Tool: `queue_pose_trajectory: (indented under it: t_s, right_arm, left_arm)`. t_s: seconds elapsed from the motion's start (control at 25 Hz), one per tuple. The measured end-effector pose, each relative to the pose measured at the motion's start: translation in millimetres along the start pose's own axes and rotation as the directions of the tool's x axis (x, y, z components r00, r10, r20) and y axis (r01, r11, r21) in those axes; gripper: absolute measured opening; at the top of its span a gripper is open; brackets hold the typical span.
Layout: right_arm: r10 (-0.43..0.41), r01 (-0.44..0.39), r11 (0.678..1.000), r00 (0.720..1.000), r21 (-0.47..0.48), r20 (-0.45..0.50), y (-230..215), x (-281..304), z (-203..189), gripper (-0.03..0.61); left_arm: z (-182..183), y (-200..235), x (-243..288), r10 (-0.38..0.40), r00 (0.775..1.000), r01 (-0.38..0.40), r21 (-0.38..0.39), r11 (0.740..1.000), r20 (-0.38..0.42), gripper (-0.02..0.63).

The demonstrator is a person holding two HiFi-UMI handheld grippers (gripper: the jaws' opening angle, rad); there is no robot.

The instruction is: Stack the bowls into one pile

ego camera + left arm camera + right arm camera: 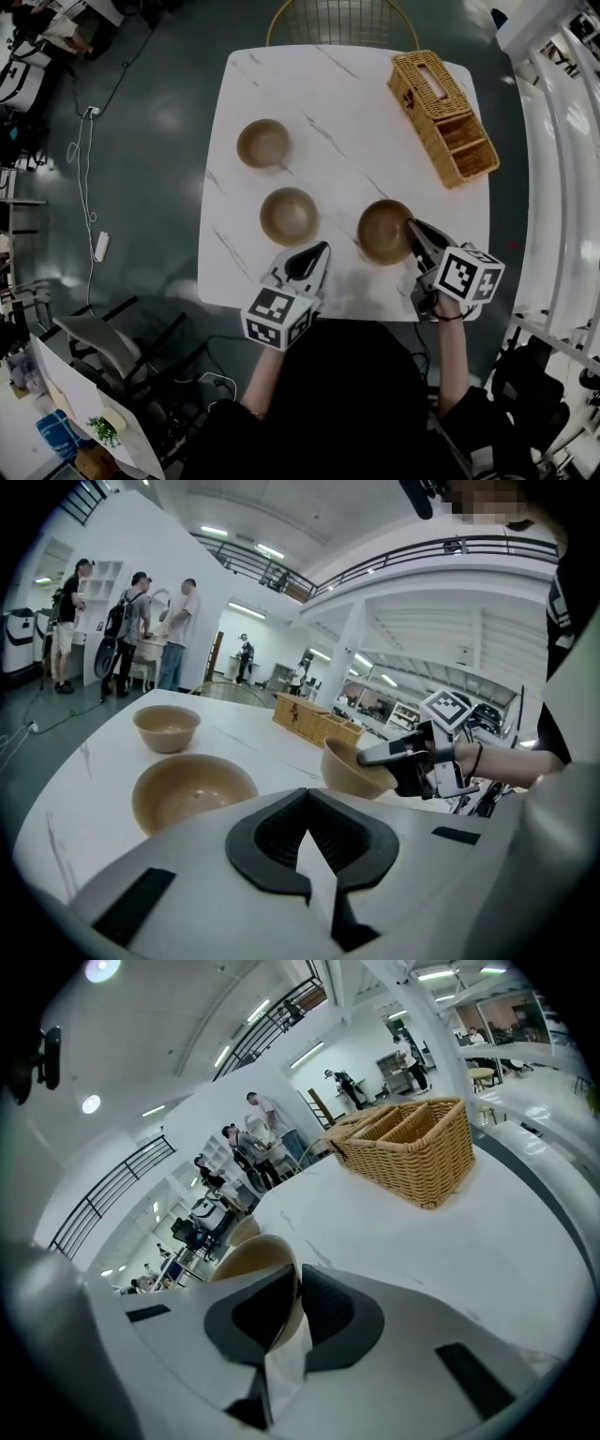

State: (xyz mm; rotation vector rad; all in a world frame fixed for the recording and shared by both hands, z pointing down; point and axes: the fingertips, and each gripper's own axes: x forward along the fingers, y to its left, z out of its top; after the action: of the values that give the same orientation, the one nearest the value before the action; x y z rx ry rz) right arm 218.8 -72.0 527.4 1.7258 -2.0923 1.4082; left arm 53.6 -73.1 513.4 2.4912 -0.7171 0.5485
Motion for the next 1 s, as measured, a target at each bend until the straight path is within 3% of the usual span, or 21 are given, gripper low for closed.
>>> queue_pose_trajectory:
  t_s: [0.36, 1.0]
  right_arm:
    - [0.067, -0.068, 0.997, 0.997, 0.02, 0.037, 38.3, 16.5, 15.5, 0.033]
    - [0.161, -0.16, 0.986, 0.987, -0.04, 0.028, 99.5, 65.2, 25.0, 0.032]
  left_arm:
    - [7.0, 23.5, -23.3, 0.063, 0.997, -0.062, -0.026, 0.998, 0.05, 0.014]
    - [4.5, 70.3, -65.2, 0.189, 0.978, -0.181, -0.09, 0.979, 0.092, 0.014]
